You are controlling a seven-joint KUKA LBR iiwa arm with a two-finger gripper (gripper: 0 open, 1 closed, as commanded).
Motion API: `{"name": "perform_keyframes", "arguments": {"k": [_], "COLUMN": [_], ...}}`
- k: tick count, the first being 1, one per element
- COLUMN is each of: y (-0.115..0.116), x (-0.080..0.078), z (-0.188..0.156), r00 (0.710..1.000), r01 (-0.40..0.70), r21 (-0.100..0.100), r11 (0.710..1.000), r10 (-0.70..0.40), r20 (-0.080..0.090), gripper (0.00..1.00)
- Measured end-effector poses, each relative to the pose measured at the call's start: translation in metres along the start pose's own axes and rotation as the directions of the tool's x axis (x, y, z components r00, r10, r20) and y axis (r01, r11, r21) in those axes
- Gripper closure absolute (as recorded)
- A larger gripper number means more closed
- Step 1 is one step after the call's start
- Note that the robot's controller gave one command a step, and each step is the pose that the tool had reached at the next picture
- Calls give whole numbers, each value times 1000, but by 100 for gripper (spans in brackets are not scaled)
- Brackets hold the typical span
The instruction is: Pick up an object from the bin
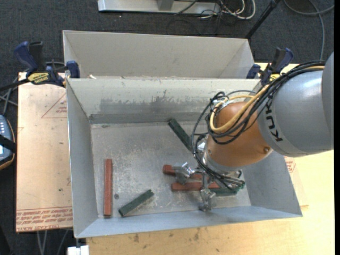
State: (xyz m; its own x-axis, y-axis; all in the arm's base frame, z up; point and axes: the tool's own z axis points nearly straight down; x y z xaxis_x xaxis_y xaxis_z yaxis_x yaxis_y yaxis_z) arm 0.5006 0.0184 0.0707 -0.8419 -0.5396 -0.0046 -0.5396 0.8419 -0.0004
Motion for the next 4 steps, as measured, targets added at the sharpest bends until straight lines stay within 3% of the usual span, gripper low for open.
{"name": "perform_keyframes", "arguments": {"k": [1, 2, 3, 4], "y": [0, -70, -12, -12], "x": [0, -19, -51, -51], "z": [0, 1, 0, 0], "r00": [1000, 1000, 1000, 1000], "r01": [0, -31, -2, -3], "r21": [0, -2, -3, -3], "r11": [1000, 1000, 1000, 1000], "r10": [0, 31, 2, 3], "r20": [0, -2, -1, -1], "gripper": [0, 0, 100, 100]}}
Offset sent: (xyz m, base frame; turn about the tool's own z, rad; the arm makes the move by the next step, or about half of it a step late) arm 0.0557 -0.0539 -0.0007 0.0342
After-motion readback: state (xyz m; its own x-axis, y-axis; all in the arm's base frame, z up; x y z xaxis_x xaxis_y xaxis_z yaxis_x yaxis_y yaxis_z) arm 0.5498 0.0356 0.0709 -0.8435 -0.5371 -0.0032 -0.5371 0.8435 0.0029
